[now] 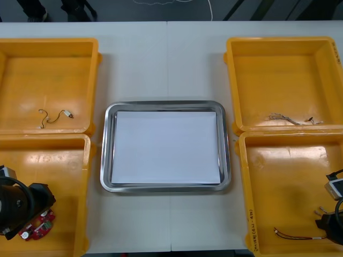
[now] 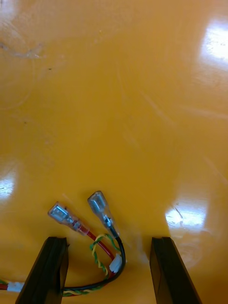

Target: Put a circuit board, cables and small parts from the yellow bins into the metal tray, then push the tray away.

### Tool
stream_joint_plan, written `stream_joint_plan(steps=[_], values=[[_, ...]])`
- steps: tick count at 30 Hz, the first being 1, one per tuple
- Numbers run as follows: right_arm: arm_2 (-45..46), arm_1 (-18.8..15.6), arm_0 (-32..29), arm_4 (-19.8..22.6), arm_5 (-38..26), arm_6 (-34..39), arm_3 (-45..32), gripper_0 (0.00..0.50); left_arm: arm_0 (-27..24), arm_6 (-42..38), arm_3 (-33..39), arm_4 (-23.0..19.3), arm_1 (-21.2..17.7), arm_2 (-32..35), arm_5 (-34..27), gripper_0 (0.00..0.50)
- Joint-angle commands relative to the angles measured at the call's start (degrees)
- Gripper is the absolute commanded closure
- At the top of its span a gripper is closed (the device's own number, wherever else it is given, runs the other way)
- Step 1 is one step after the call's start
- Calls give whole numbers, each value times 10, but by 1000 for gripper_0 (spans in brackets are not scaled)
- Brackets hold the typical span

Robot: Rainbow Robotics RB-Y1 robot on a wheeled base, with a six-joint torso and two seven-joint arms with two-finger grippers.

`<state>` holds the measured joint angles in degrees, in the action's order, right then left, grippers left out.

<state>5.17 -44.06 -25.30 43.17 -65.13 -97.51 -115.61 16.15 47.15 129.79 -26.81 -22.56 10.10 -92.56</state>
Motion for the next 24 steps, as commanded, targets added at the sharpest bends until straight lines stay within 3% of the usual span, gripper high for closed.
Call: stream_joint_plan(steps=[1, 9, 10, 11, 12, 13, 15, 18, 24], values=[[11, 6, -15, 5, 7, -7, 1, 0, 22, 66, 4, 10, 10, -14, 10, 0], [9, 9, -15, 5, 7, -8, 2, 0, 28, 70, 5, 12, 9, -20, 18, 0], [10, 9, -15, 5, 7, -7, 2, 23, 29, 71, 4, 13, 9, -20, 17, 0], [9, 9, -15, 6, 8, -7, 2, 157, 31, 73, 4, 13, 10, -20, 18, 1], [9, 10, -15, 5, 7, -7, 1, 216, 31, 73, 5, 13, 10, -21, 19, 4], [10, 10, -15, 5, 8, -7, 1, 313, 33, 74, 5, 13, 10, -21, 19, 12], [10, 11, -15, 6, 7, -6, 2, 421, 34, 76, 5, 13, 9, -21, 19, 41], [10, 11, -15, 6, 8, -6, 1, 498, 36, 80, 5, 13, 10, -21, 19, 74], [10, 11, -12, 12, 12, -5, 1, 500, 39, 86, 5, 13, 9, -21, 19, 153]])
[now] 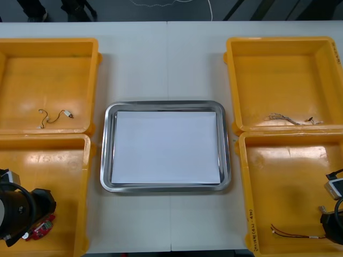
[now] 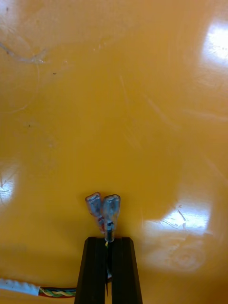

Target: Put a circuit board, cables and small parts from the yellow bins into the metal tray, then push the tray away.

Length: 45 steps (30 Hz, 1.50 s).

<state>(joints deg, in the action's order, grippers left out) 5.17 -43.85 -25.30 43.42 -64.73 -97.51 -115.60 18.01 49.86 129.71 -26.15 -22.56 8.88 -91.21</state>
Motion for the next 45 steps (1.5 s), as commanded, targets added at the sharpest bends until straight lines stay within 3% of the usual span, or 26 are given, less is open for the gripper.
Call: stream_joint_plan(steps=[1, 5, 15, 19, 26, 28, 33, 41, 45], values=[[11, 9, -10, 11, 8, -4, -2, 500, 21, 60, 5, 7, 10, -9, 6, 157], [20, 9, -7, 17, 1, 1, -19, 500, 23, 62, 5, 7, 10, -10, 6, 163], [73, 9, 7, 27, -109, 14, -111, 500, 23, 67, 5, 7, 9, -11, 6, 183], [78, 9, 17, 28, -118, 16, -133, 500, 23, 69, 5, 8, 9, -13, 6, 206], [78, 9, 63, 34, -118, 17, -138, 500, 23, 72, 5, 9, 9, -13, 6, 288], [78, 9, 76, 35, -118, 19, -138, 500, 23, 73, 5, 10, 10, -14, 6, 331], [72, 9, 105, 34, -118, 23, -126, 500, 23, 74, 5, 12, 10, -16, 6, 492], [39, 9, 153, 29, -97, 24, -61, 500, 18, 79, 10, 19, 9, -9, 0, 500], [14, 9, 169, 27, -78, 27, -15, 500, 4, 83, 37, 26, 9, 8, -34, 500]])
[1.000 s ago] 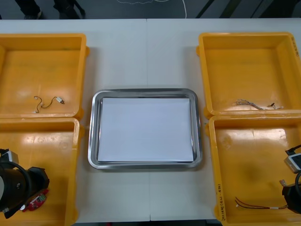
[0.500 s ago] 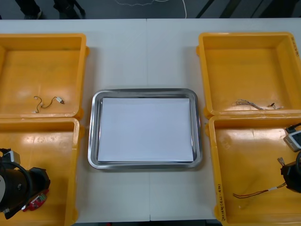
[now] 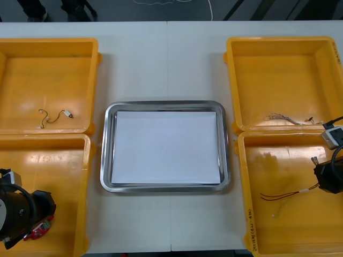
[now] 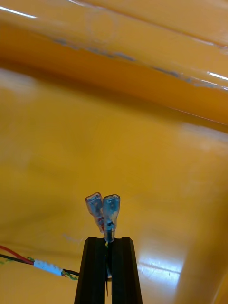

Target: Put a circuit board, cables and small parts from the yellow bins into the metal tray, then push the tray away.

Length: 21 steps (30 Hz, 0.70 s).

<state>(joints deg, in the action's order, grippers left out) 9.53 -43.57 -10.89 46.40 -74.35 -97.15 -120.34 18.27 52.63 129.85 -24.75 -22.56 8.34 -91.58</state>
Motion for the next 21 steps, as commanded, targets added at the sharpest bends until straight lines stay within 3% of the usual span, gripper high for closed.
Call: stream_joint_plan(steps=[1, 9, 16, 17, 19, 20, 21], values=[[-32, 6, 28, -2, 23, 24, 45, 500, -2, 56, 42, 13, 9, 19, -40, 500], [-42, 6, 43, -1, 25, 28, 85, 500, -46, 63, 43, 24, 8, 43, -69, 500], [-44, 6, 46, 2, 25, 39, 85, 500, -90, 71, 0, 30, 8, 47, -65, 500], [-44, 6, 46, 2, 25, 39, 85, 470, -92, 71, -4, 30, 8, 46, -64, 500], [-45, 6, 46, 3, 25, 41, 85, 323, -104, 74, -21, 30, 8, 47, -61, 500], [-45, 6, 46, 3, 25, 41, 85, 294, -107, 75, -25, 30, 8, 47, -58, 500], [-45, 6, 46, 3, 25, 42, 85, 225, -112, 78, -33, 29, 8, 48, -54, 500]])
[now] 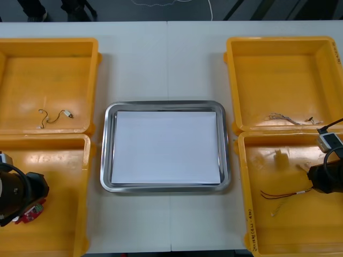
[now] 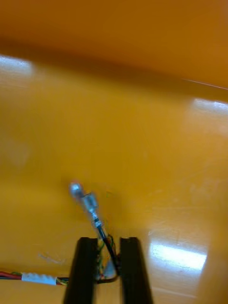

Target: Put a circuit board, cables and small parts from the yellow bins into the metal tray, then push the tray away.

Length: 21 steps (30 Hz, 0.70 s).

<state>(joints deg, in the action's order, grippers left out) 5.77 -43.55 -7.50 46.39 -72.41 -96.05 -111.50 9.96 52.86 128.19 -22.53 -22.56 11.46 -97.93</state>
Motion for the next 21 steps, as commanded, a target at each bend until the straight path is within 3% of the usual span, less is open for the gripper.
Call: stream_joint_plan(steps=[1, 5, 7, 12, 15, 18, 20, 21], values=[[-9, 6, 12, 3, 5, 31, -4, 204, -30, 76, -19, 6, 8, 16, 12, 500], [-8, 6, 13, 4, -3, 32, -4, 99, -38, 83, -33, 1, 8, 22, 17, 500], [-7, 6, 13, 5, -9, 34, -4, 78, -39, 85, -35, 1, 8, 23, 17, 500], [8, 6, 15, 9, -39, 44, -12, 72, -39, 88, -35, 1, 8, 23, 17, 500], [22, 6, 15, 12, -72, 61, -24, 70, -36, 88, -36, 1, 8, 23, 17, 462], [31, 6, 15, 16, -106, 104, -48, 70, -35, 89, -36, 0, 8, 23, 17, 298], [36, 6, 15, 17, -133, 157, -73, 70, -35, 90, -36, 0, 8, 23, 17, 143], [38, 6, 15, 17, -137, 170, -79, 70, -35, 90, -35, -1, 8, 23, 17, 116]])
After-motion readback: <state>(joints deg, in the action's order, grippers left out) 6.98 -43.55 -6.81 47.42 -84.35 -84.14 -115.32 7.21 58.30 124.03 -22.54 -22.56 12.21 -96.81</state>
